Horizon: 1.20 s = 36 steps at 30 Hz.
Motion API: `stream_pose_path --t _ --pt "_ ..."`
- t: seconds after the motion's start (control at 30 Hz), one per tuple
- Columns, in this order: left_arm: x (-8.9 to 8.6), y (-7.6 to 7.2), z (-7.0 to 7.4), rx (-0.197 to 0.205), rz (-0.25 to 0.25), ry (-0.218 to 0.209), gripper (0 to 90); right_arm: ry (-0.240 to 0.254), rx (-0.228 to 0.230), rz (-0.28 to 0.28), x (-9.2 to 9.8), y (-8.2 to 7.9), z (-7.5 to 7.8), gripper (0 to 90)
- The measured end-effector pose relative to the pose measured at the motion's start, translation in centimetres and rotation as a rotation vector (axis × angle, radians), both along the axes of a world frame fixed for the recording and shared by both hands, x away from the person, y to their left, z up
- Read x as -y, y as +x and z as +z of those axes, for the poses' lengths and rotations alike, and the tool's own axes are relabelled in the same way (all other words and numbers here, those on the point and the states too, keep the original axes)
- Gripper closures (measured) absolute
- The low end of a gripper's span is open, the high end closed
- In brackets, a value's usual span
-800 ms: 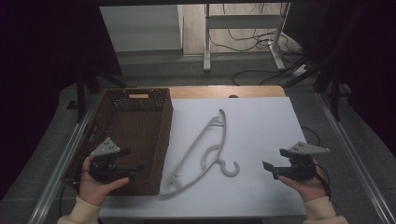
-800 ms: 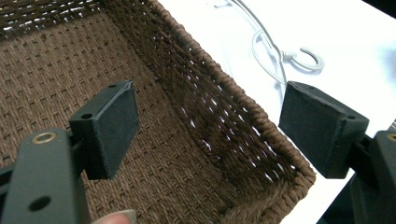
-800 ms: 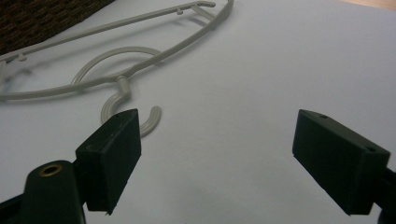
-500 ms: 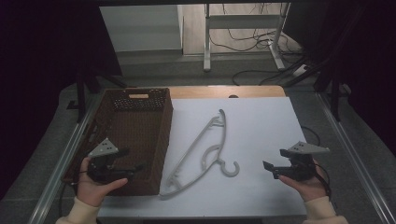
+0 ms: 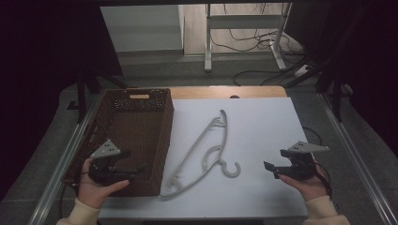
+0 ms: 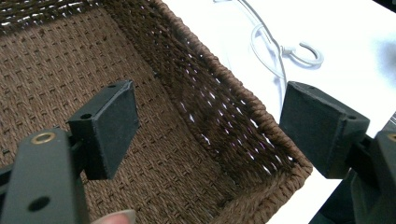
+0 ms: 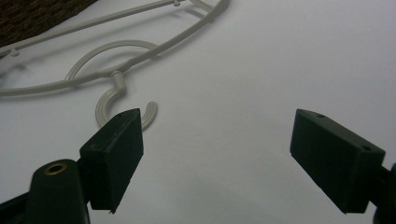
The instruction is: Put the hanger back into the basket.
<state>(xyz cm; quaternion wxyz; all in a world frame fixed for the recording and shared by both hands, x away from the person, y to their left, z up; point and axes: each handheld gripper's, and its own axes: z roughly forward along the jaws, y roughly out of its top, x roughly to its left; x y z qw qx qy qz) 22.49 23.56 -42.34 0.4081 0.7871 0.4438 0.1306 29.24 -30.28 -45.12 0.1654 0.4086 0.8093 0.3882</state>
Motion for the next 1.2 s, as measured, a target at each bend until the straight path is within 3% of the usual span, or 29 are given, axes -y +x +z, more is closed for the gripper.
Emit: stream_pose_path --t 0.4,0.83,1.2 --pt "1.3 -0.8 1.0 0.03 -0.025 0.019 19.5 0.004 0.018 -0.016 0.2 -0.3 0.4 17.4" --pt "1.8 -0.8 0.8 0.008 -0.064 -0.041 20.4 0.004 0.01 -0.007 -0.1 -0.2 0.3 17.3" --pt "4.5 -0.3 0.8 -0.031 -0.123 -0.047 20.8 0.007 0.016 -0.007 -0.2 -0.2 0.3 17.5"
